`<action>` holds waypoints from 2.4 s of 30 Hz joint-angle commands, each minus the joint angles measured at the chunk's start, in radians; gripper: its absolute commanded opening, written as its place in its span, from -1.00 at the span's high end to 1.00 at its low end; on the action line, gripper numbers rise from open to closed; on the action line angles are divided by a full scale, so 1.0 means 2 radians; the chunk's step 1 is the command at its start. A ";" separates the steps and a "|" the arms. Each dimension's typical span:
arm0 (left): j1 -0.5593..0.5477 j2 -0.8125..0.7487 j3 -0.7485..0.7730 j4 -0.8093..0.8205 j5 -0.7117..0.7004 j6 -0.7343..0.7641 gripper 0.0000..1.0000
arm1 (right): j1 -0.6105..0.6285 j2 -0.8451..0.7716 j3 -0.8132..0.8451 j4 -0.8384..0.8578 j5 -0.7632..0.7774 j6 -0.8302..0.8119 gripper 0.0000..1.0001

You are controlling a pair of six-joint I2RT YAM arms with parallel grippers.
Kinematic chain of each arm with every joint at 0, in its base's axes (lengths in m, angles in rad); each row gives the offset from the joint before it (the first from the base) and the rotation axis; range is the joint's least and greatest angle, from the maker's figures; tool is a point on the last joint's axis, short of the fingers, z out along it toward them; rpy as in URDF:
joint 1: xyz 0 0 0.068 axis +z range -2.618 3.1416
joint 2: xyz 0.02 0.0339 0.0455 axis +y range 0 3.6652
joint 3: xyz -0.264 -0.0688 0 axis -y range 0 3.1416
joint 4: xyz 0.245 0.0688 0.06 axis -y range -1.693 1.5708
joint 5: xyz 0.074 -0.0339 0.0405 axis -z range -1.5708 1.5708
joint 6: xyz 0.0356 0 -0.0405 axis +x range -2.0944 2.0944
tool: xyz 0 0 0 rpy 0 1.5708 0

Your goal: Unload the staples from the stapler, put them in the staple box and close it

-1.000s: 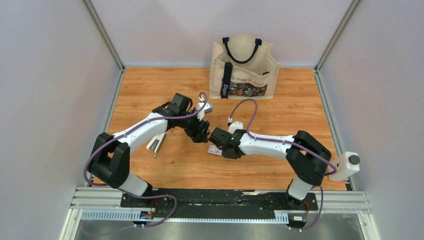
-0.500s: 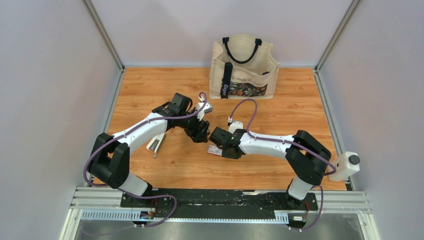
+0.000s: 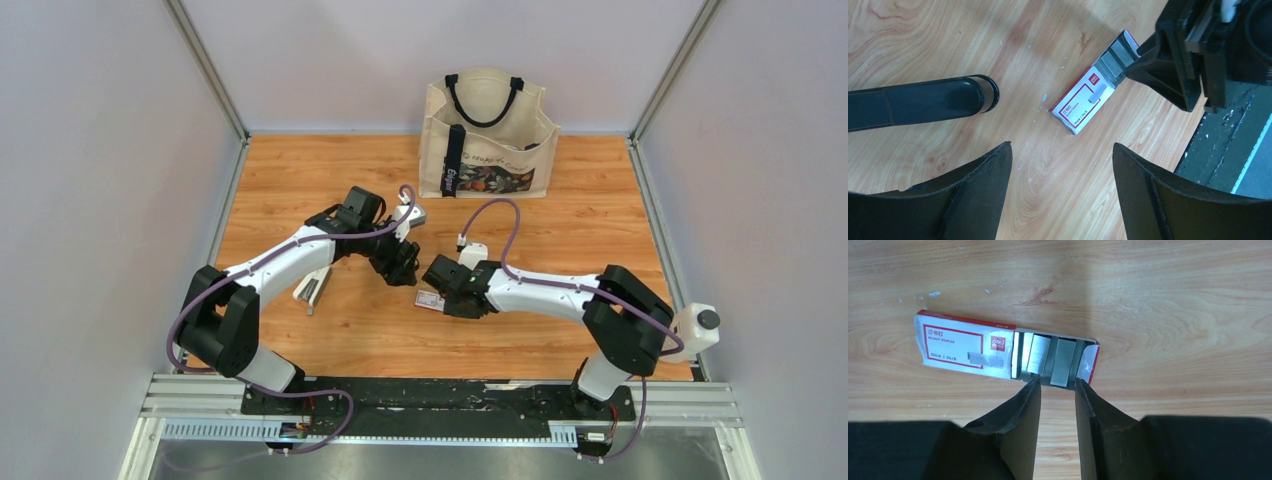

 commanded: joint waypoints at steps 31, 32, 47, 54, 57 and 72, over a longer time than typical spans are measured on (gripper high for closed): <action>-0.086 0.044 0.011 -0.036 -0.105 0.096 -0.36 | -0.172 -0.153 -0.216 0.250 -0.249 0.014 0.46; -0.088 0.053 0.014 -0.036 -0.112 0.086 -0.35 | -0.173 -0.150 -0.219 0.263 -0.252 0.019 0.47; -0.117 0.108 0.034 -0.039 -0.152 0.044 -0.11 | -0.190 -0.138 -0.236 0.291 -0.265 0.025 0.54; -0.119 0.114 0.039 -0.037 -0.150 0.046 -0.06 | -0.191 -0.138 -0.242 0.298 -0.267 0.024 0.61; -0.119 0.115 0.041 -0.037 -0.150 0.047 -0.04 | -0.193 -0.137 -0.243 0.302 -0.270 0.025 0.64; -0.131 0.125 0.047 -0.050 -0.145 0.062 0.09 | -0.196 -0.123 -0.236 0.311 -0.279 0.018 0.72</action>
